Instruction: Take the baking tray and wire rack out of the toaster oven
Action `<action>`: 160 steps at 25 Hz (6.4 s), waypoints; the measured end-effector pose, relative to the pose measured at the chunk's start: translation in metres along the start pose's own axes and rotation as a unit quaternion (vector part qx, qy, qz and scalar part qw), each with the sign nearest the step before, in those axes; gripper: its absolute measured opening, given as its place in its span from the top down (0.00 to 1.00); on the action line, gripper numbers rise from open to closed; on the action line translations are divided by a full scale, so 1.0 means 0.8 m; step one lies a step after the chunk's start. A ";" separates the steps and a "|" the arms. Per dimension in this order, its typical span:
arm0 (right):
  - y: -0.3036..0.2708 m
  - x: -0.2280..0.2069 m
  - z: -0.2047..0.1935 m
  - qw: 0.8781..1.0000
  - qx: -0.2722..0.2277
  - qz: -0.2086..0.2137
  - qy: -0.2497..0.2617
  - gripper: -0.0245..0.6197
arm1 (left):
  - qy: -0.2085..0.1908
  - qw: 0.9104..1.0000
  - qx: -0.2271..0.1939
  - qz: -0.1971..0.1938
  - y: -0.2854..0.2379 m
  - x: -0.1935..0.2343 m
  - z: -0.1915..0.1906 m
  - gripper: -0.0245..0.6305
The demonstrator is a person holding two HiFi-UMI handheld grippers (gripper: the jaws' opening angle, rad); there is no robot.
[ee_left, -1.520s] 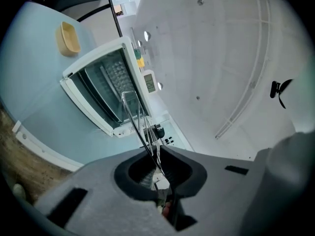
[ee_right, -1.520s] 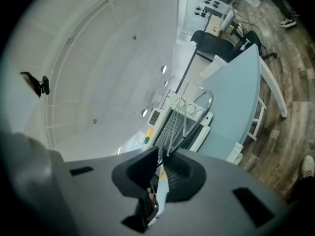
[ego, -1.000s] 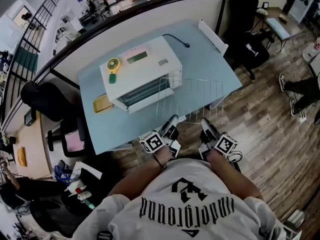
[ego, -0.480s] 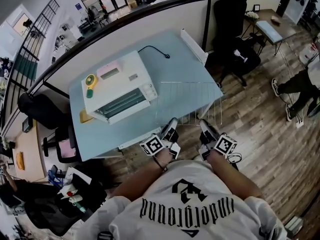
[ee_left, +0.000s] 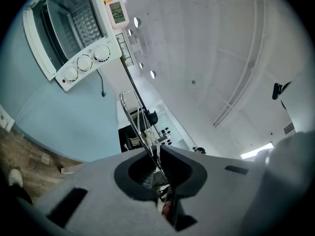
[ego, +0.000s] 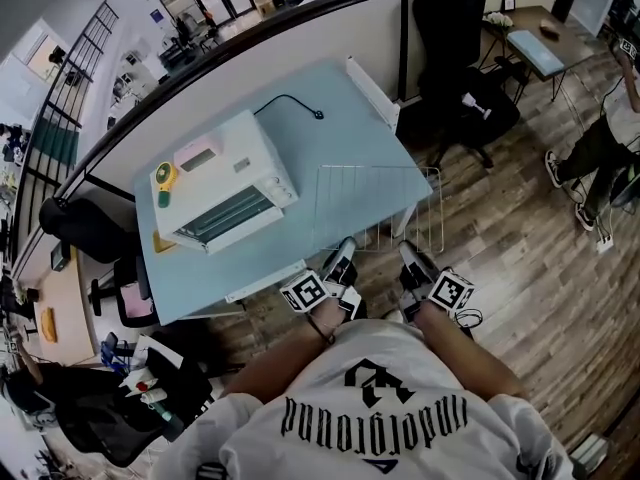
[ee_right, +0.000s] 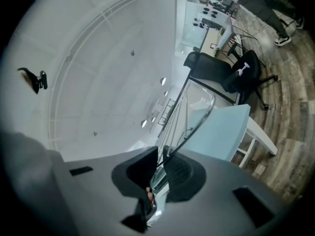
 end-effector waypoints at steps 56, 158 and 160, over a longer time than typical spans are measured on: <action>-0.324 -0.091 0.144 0.978 0.189 0.084 0.008 0.90 | -0.013 0.981 -0.174 0.080 -0.202 0.077 0.146 0.92; -0.365 -0.322 0.017 0.829 0.537 -0.074 0.141 0.62 | -0.053 0.925 0.163 0.338 -0.215 0.317 0.049 0.59; -0.364 -0.316 0.020 0.831 0.534 -0.067 0.145 0.62 | -0.058 0.926 0.159 0.337 -0.217 0.312 0.048 0.59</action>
Point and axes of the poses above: the fingertips, and each gripper's own axes: y backward along the fingers, x to its left, z out of its top, the point moved 6 cm from there along y, backward along the fingers, and after that the axes turned 5 degrees about -x, right-handed, at the moved point
